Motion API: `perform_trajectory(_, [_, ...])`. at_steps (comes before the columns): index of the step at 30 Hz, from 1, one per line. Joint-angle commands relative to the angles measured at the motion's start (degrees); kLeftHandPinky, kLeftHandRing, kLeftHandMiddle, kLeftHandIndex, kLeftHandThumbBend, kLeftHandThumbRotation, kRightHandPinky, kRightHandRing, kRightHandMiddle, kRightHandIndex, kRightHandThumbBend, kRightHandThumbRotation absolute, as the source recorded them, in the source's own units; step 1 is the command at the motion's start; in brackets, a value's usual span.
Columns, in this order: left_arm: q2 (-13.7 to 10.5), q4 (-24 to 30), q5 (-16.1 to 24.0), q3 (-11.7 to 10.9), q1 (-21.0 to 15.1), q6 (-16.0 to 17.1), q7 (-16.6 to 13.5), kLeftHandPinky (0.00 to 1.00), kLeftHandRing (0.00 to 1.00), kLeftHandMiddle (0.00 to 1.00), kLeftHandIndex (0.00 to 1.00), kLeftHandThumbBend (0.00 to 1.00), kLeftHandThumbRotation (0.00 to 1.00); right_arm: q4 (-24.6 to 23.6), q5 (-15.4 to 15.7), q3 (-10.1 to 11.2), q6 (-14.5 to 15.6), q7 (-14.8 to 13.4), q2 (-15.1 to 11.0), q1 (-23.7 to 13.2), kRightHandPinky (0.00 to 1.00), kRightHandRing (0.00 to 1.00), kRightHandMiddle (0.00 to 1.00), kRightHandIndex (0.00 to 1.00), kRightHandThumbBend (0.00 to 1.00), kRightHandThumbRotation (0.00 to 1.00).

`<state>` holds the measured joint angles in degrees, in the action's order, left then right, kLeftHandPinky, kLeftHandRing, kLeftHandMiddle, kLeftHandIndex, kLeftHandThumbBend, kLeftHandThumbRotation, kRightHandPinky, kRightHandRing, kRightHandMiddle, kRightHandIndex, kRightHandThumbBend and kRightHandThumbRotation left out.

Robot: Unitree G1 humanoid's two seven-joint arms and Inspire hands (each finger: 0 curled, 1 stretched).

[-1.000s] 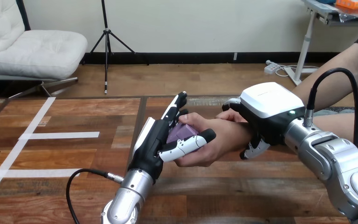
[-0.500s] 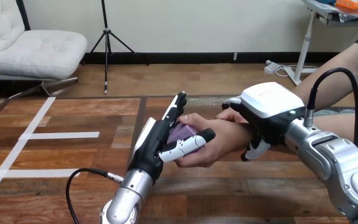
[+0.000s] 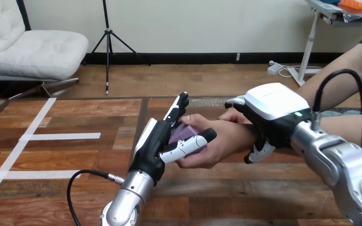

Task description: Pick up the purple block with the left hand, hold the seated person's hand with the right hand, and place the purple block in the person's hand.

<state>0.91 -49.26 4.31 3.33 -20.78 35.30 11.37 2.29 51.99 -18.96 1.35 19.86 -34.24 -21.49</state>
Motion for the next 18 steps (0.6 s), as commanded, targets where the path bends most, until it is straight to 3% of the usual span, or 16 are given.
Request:
perform_trajectory(1, [1.1, 0.1, -2.0, -0.3, -3.5, 3.8, 1.7, 0.94, 0.99, 1.00, 1.00, 1.00, 0.51, -5.7, -1.8, 4.4, 0.9, -1.8, -1.2, 2.0, 0.88, 0.90, 0.90, 0.88, 0.82, 0.10])
perform_trajectory(10, [2.7, -0.8, -8.3, -3.0, -2.1, 8.7, 4.4, 0.83, 0.90, 0.93, 0.92, 0.98, 0.44, -14.1, -6.9, 9.8, 1.5, -4.5, 0.8, 9.6, 0.86, 0.89, 0.89, 0.86, 0.82, 0.13])
perform_trajectory(13, [3.3, -0.6, -10.1, -3.8, -1.3, 10.1, 5.0, 0.80, 0.87, 0.90, 0.89, 0.96, 0.43, -17.1, -7.7, 11.3, 1.7, -6.2, 1.7, 12.3, 0.86, 0.88, 0.88, 0.86, 0.81, 0.14])
perform_trajectory(18, [3.8, 0.4, -11.9, -4.7, 0.3, 13.0, 5.3, 0.75, 0.82, 0.85, 0.84, 0.91, 0.41, -20.9, -10.7, 13.9, -0.5, -11.4, 3.8, 17.5, 0.84, 0.86, 0.86, 0.84, 0.77, 0.16])
